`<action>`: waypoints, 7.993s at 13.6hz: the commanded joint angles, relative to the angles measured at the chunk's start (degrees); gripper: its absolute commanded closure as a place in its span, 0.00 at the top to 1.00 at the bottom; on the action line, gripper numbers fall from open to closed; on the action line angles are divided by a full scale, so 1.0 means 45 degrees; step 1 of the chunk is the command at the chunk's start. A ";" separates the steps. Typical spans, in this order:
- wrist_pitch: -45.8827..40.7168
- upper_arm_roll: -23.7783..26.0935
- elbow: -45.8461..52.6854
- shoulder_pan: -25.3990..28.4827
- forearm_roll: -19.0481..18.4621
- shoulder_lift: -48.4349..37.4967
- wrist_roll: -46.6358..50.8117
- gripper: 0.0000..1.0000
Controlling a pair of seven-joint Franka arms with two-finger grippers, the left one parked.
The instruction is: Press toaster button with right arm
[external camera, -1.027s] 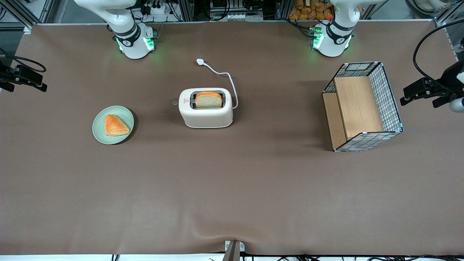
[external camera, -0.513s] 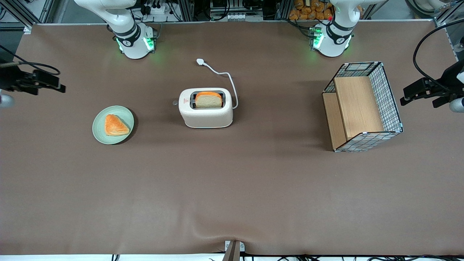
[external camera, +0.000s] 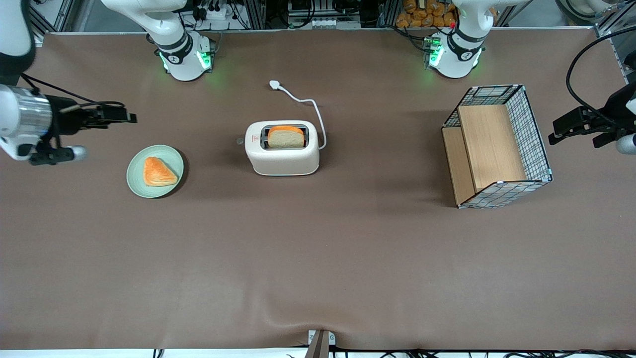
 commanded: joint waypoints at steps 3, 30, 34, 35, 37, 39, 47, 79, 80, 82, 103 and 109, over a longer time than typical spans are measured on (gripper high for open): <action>0.1368 -0.0011 -0.1420 0.1107 0.1802 0.0532 0.0054 0.07; 0.8151 0.0009 -0.7381 0.3746 0.5851 0.0375 -0.2856 0.00; 0.8308 -0.0011 -0.7402 0.3474 0.5851 0.0434 -0.3810 0.00; 0.8288 -0.0011 -0.7402 0.3395 0.5851 0.0473 -0.3968 0.00; 0.8288 -0.0011 -0.7402 0.3394 0.5928 0.0473 -0.3970 0.00; 0.8269 -0.0011 -0.7479 0.3471 0.6318 0.0512 -0.3970 0.00; 0.8308 -0.0011 -0.7656 0.3492 0.6632 0.0785 -0.4028 0.00; 0.8113 -0.0070 -0.7754 0.2847 0.8821 0.2624 -0.7548 0.00; 0.7900 -0.0089 -0.7656 0.2847 0.8800 0.2467 -0.7312 0.00; 0.7198 -0.0341 -0.7229 0.2731 0.8316 0.2368 -0.6882 0.00; 0.4344 -0.3683 -0.0316 0.2632 -0.1195 0.1217 -0.4227 1.00; 0.3660 -0.3431 0.0196 0.1993 -0.3054 -0.0441 -0.2176 1.00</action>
